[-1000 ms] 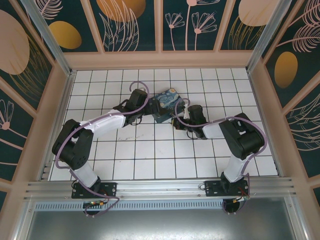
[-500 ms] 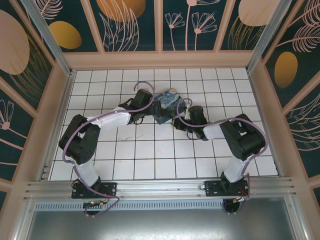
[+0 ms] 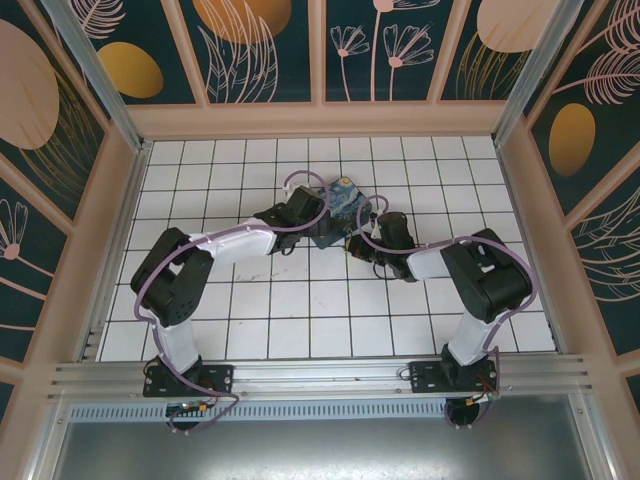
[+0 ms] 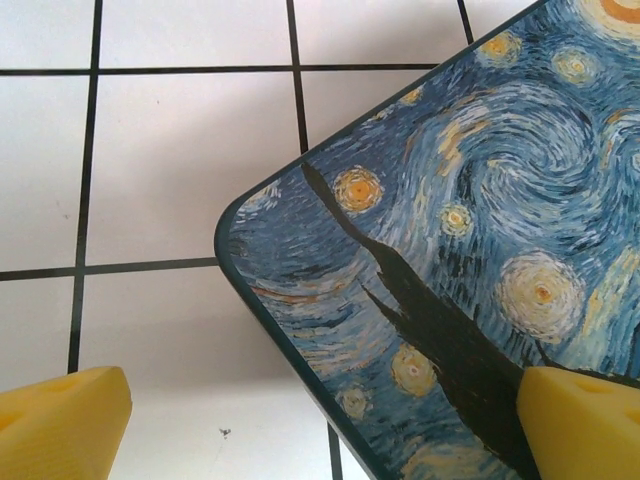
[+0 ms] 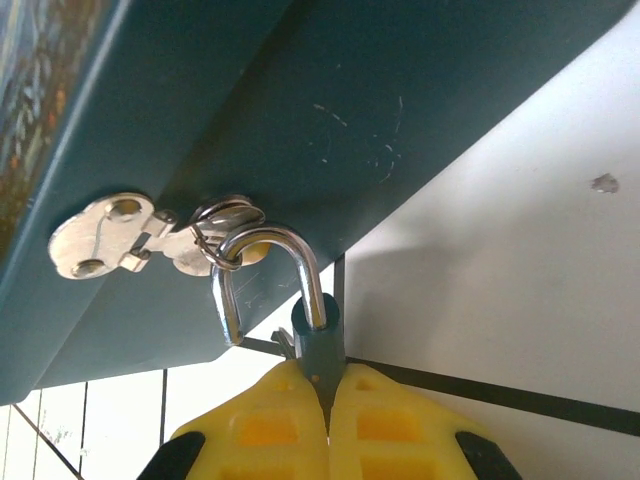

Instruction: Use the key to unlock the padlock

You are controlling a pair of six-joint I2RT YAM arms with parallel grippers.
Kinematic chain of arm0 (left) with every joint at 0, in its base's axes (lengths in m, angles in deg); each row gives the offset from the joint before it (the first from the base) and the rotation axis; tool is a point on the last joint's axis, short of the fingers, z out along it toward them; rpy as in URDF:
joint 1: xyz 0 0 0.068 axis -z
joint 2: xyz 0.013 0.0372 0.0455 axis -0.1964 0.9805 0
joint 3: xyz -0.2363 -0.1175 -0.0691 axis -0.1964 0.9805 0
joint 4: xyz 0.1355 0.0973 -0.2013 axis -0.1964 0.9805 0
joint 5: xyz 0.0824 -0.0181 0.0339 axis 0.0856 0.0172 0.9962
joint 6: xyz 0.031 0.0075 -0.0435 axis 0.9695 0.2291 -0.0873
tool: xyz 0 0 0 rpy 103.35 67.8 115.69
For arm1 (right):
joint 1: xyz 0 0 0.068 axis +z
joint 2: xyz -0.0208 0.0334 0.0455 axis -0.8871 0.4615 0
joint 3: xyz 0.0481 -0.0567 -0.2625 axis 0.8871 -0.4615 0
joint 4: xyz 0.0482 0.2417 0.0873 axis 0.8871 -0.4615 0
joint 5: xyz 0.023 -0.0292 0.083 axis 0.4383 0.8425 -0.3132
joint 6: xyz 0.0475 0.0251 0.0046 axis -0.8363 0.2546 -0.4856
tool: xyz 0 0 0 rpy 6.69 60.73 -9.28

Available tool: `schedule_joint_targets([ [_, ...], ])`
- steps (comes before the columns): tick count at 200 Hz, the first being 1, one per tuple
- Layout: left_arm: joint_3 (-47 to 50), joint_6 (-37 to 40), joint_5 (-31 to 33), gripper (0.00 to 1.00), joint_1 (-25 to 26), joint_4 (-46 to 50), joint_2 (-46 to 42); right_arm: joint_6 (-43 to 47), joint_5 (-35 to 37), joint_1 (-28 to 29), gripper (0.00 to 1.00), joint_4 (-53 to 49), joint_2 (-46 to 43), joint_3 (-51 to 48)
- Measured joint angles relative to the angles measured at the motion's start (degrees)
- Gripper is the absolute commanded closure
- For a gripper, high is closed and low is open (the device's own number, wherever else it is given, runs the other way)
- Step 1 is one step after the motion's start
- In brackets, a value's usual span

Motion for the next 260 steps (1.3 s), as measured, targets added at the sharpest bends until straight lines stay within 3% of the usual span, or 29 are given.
schedule_joint_targets([
  [83, -0.24, 0.81, 3.87, 0.01, 1.33, -0.52, 0.68, -7.15, 1.55, 0.02, 1.0, 0.5, -1.99, -0.92],
  [260, 0.15, 0.76, 4.5, 0.01, 1.42, -3.34, 1.46, -17.51, 1.29, -1.36, 1.0, 11.3, 2.12, -1.92],
])
